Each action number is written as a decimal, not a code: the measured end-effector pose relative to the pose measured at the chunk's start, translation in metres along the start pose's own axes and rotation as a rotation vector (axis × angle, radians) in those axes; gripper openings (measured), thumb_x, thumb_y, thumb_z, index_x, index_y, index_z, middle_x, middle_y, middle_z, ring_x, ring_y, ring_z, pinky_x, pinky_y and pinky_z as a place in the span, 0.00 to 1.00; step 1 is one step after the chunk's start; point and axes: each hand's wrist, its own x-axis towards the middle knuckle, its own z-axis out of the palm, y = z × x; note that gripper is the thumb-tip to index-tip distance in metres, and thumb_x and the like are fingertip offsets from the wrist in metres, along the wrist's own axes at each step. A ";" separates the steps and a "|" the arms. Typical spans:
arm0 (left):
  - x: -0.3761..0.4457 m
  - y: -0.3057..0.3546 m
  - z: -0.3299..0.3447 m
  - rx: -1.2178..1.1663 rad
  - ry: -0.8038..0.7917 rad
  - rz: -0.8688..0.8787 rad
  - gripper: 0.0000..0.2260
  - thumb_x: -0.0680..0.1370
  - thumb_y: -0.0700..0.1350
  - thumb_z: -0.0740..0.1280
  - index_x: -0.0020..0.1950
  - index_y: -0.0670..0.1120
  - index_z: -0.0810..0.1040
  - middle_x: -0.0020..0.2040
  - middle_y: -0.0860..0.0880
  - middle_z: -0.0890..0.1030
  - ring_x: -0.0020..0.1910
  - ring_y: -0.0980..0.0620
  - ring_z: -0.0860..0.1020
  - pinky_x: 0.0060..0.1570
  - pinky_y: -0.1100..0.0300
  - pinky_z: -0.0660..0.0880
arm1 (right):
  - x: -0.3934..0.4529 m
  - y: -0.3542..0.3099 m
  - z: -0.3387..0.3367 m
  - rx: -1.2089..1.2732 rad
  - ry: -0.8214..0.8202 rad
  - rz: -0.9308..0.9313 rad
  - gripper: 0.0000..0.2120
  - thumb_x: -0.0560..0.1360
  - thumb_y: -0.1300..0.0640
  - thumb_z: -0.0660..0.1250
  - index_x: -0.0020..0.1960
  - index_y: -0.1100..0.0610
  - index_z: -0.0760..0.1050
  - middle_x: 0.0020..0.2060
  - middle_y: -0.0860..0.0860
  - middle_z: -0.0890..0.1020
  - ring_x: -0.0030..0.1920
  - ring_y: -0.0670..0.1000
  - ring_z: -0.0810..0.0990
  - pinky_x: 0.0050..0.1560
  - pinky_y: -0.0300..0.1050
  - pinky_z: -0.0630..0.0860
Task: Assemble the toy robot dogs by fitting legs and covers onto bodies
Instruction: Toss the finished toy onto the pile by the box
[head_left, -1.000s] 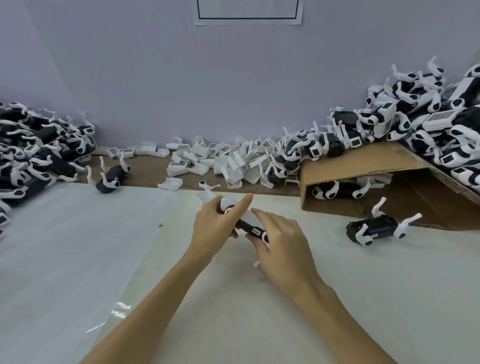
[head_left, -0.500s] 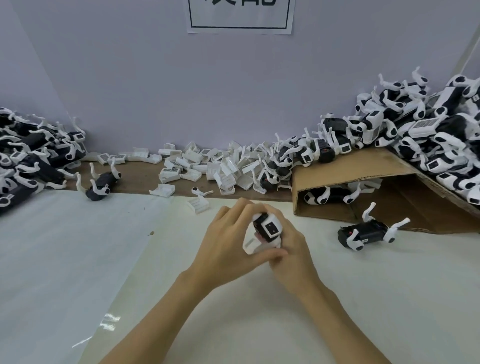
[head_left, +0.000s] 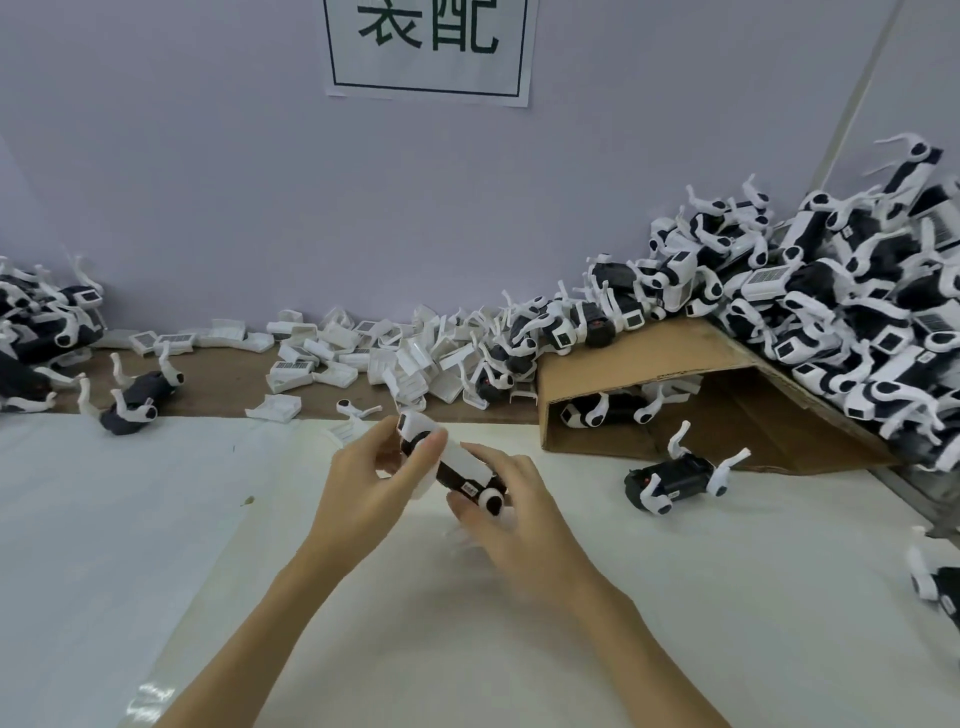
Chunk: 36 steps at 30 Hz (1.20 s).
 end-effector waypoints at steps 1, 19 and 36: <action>0.002 -0.002 -0.003 -0.087 -0.004 -0.053 0.20 0.75 0.69 0.68 0.50 0.54 0.86 0.44 0.49 0.87 0.42 0.47 0.85 0.46 0.55 0.80 | 0.000 -0.004 -0.002 0.142 -0.056 0.056 0.21 0.81 0.41 0.69 0.72 0.37 0.72 0.61 0.47 0.76 0.59 0.43 0.80 0.58 0.36 0.76; 0.021 -0.024 -0.029 -0.270 0.061 -0.298 0.31 0.83 0.66 0.55 0.57 0.42 0.86 0.52 0.42 0.87 0.47 0.44 0.83 0.48 0.47 0.80 | 0.088 -0.090 -0.174 1.010 0.090 0.065 0.44 0.75 0.44 0.75 0.82 0.60 0.58 0.72 0.70 0.71 0.66 0.67 0.80 0.64 0.59 0.81; 0.075 -0.083 -0.107 1.076 0.374 -0.386 0.19 0.84 0.51 0.65 0.72 0.43 0.72 0.74 0.36 0.65 0.73 0.35 0.64 0.71 0.43 0.61 | 0.037 0.002 0.022 1.208 -0.179 0.474 0.20 0.78 0.50 0.67 0.61 0.63 0.84 0.44 0.58 0.82 0.40 0.54 0.82 0.44 0.46 0.81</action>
